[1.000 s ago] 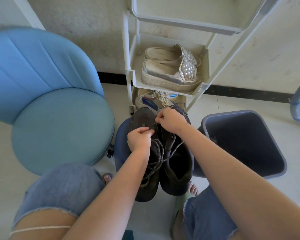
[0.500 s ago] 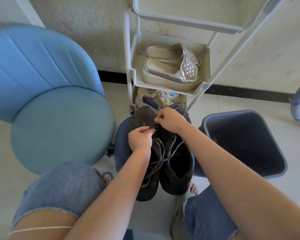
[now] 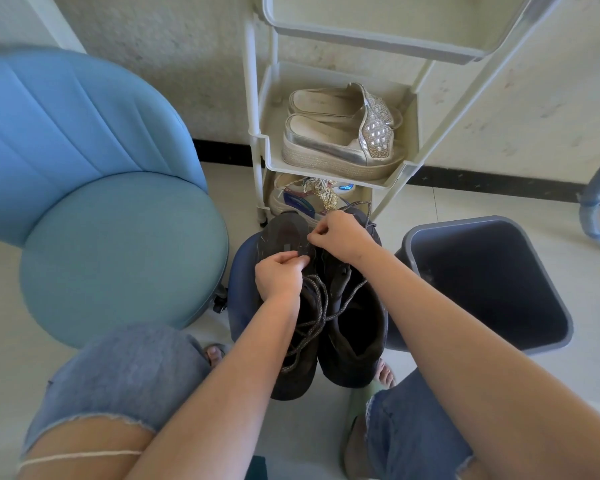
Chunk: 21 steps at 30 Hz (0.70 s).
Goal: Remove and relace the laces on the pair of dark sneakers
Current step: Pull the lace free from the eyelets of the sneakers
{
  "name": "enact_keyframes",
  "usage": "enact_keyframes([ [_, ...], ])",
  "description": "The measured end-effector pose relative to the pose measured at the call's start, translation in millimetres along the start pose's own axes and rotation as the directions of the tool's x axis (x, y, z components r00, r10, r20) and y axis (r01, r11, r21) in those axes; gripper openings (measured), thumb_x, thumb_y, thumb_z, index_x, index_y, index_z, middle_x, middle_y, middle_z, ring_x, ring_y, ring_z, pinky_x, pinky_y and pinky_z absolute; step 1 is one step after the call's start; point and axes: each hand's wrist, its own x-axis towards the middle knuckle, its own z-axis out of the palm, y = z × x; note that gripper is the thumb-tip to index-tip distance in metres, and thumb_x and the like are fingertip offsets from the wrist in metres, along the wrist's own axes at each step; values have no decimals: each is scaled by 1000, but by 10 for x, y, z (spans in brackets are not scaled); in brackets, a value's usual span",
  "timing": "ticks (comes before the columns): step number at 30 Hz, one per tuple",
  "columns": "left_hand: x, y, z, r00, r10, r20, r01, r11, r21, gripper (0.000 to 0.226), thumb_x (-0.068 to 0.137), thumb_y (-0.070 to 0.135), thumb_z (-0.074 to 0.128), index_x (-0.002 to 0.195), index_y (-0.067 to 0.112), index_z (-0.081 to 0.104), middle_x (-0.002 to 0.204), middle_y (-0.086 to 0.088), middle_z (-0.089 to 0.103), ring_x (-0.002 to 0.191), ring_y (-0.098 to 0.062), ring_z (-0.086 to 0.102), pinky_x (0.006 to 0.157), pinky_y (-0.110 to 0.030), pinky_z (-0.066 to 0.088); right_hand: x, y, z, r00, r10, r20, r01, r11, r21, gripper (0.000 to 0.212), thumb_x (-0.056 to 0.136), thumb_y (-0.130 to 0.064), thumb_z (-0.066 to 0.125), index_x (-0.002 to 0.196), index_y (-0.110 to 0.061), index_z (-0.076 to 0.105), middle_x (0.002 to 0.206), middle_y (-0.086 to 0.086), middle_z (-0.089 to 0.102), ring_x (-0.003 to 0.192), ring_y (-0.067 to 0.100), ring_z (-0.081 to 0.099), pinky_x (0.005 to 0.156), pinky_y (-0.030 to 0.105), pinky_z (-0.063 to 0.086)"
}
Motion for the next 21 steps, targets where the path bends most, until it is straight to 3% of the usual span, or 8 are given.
enact_keyframes([
  [3, 8, -4, 2, 1000, -8, 0, 8, 1000, -10, 27, 77, 11, 76, 103, 11, 73, 97, -4, 68, 88, -18, 61, 81, -27, 48, 6, 55, -11, 1000, 11, 5, -12, 999, 43, 20, 88, -21, 64, 86, -4, 75, 88, 11, 72, 84, 25, 66, 79, 39, 54],
  [7, 5, -25, 5, 1000, -4, -6, 4, 1000, -28, 27, 77, 10, 76, 104, 11, 72, 102, -6, 70, 87, -16, 59, 79, -26, 45, 9, 61, -5, 1000, -2, 15, 1, 998, 69, 18, 86, -27, 69, 86, -10, 74, 78, -2, 65, 81, 17, 61, 78, 35, 50],
  [12, 4, -31, 7, 1000, -2, -3, 2, 999, -41, 28, 77, 9, 75, 105, 10, 72, 107, -9, 70, 87, -14, 57, 79, -25, 43, -7, 46, 7, 1000, -16, 7, 15, 998, 69, 20, 88, -22, 66, 89, -5, 75, 94, 6, 72, 87, 20, 64, 82, 37, 53],
  [17, 24, -34, 7, 1000, -4, 9, 5, 999, -38, 28, 78, 9, 75, 106, 10, 72, 107, -9, 69, 88, -15, 58, 81, -27, 46, -31, 34, -28, 999, -14, 44, 10, 996, 86, 18, 87, -20, 66, 87, -4, 75, 80, 8, 68, 74, 16, 57, 69, 30, 46],
  [21, 19, -39, 4, 1000, 6, 7, -6, 1000, -23, 29, 77, 10, 76, 106, 10, 72, 105, -8, 70, 88, -15, 59, 82, -26, 46, -27, 12, -11, 999, -14, 34, 12, 999, 47, 16, 88, -23, 66, 86, -9, 74, 77, -2, 63, 78, 17, 59, 75, 34, 50],
])
